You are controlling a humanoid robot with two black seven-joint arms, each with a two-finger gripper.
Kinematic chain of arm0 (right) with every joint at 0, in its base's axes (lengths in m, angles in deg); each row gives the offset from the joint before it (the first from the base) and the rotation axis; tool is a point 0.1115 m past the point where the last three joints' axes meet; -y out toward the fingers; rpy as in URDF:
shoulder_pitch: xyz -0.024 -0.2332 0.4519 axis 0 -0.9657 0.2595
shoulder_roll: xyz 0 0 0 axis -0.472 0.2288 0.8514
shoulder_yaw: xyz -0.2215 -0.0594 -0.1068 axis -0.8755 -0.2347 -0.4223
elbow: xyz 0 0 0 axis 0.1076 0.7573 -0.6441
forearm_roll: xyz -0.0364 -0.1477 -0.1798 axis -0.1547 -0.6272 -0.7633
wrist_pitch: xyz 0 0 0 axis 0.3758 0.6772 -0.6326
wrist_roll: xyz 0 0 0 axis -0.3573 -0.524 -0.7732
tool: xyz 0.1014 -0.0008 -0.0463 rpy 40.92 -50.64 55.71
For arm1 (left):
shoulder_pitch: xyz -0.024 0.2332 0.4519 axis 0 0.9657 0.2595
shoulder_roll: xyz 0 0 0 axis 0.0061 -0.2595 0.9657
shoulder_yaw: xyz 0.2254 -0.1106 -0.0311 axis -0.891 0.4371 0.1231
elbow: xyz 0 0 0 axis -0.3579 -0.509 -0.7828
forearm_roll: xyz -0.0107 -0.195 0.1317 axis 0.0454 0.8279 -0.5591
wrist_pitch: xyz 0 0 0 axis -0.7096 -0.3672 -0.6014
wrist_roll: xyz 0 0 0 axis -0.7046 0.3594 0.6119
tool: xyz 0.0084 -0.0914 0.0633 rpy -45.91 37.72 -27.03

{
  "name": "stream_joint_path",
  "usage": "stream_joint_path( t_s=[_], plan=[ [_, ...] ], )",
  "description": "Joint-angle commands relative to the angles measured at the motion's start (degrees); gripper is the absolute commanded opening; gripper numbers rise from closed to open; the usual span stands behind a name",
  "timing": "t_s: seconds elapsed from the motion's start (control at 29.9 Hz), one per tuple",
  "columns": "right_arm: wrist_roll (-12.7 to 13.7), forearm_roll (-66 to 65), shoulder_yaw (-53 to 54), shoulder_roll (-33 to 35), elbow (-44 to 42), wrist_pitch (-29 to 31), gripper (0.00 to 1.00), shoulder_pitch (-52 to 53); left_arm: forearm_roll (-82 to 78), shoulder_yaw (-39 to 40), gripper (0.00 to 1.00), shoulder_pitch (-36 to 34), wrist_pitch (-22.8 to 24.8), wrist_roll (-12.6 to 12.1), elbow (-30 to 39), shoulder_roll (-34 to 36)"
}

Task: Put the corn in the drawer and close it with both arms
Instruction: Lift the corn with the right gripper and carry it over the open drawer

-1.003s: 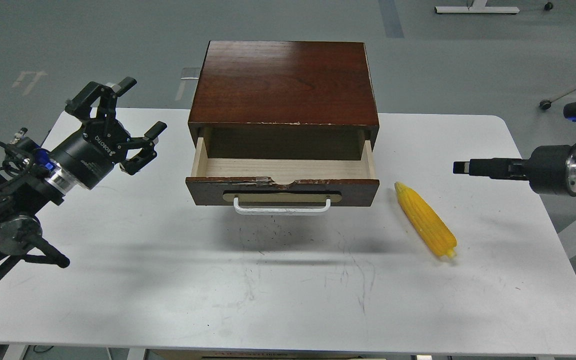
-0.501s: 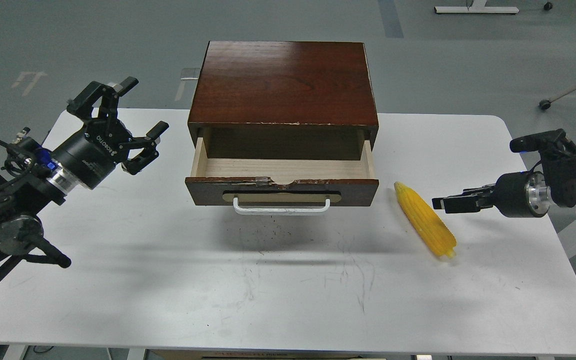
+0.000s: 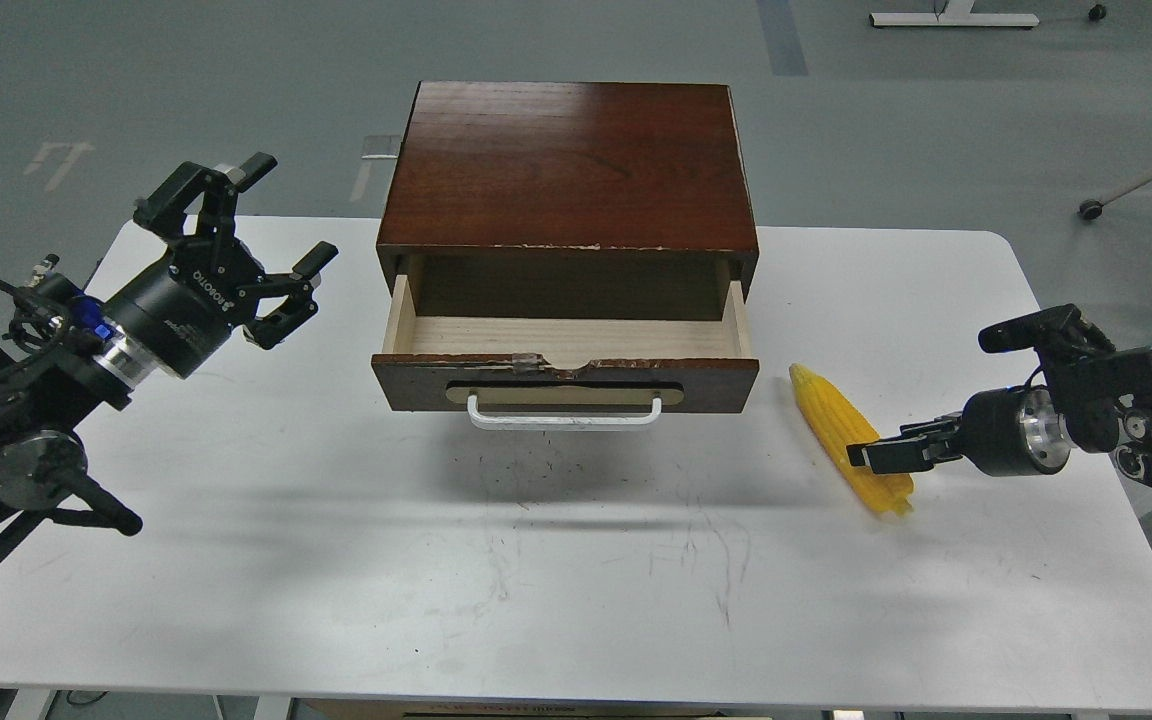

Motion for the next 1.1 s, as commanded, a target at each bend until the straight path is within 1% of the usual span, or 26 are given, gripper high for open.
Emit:
stream_joint_path(
  t_s=[0.0, 0.03, 0.1, 0.13, 0.17, 0.23, 0.37, 0.47, 0.53, 0.7, 0.77, 0.87, 0.94, 1.07],
  plan=[
    [0.0, 0.0, -0.2, 0.1, 0.0, 0.0, 0.37, 0.0, 0.0, 0.0, 1.0, 0.0, 0.0, 0.0, 0.1, 0.0],
    [0.0, 0.1, -0.2, 0.2, 0.1, -0.1, 0.32, 0.0, 0.0, 0.0, 1.0, 0.0, 0.0, 0.0, 0.1, 0.0],
    [0.0, 0.2, -0.2, 0.5, 0.2, -0.2, 0.26, 0.2, 0.0, 0.0, 1.0, 0.0, 0.0, 0.0, 0.1, 0.1],
    [0.0, 0.3, -0.2, 0.9, 0.4, -0.3, 0.21, 0.6, 0.0, 0.0, 1.0, 0.0, 0.0, 0.0, 0.1, 0.2],
    [0.0, 0.4, -0.2, 1.1, 0.5, -0.4, 0.19, 0.7, 0.0, 0.0, 1.0, 0.0, 0.0, 0.0, 0.1, 0.2],
    [0.0, 0.7, 0.4, 2.6, 0.7, -1.4, 0.19, 1.3, 0.1, 0.0, 1.0, 0.0, 0.0, 0.0, 0.2, 0.2],
    [0.0, 2.0, 1.2, 5.1, 0.8, -3.8, 0.19, 5.8, 0.0, 0.0, 1.0, 0.0, 0.0, 0.0, 0.2, 0.3],
    [0.0, 4.6, 2.8, 7.4, 1.8, -4.0, 0.19, 8.6, 0.1, 0.1, 1.0, 0.0, 0.0, 0.0, 0.2, 0.3],
    [0.0, 6.8, 3.3, 9.2, 4.1, -3.9, 0.2, 12.9, 0.1, 0.1, 1.0, 0.0, 0.0, 0.0, 0.2, 0.2],
    [0.0, 9.0, 2.7, 9.6, 7.5, -3.3, 0.21, 21.8, 0.1, 0.1, 1.0, 0.0, 0.0, 0.0, 0.2, 0.0],
    [0.0, 9.5, 2.4, 9.0, 9.4, -3.1, 0.21, 25.2, 0.1, 0.5, 1.0, 0.0, 0.0, 0.0, 0.2, 0.0],
    [0.0, 9.5, 0.9, 6.0, 11.1, -2.5, 0.21, 29.2, 0.0, 1.0, 1.0, 0.0, 0.0, 0.0, 0.2, 0.0],
    [0.0, 9.5, -2.6, 2.4, 12.0, -2.5, 0.21, 34.0, 0.0, 1.1, 1.0, 0.0, 0.0, 0.0, 0.3, 0.0],
    [0.0, 9.1, -7.8, -3.2, 14.0, -2.5, 0.21, 39.5, 0.0, 1.1, 1.0, 0.0, 0.0, 0.0, 0.4, 0.1]
  ],
)
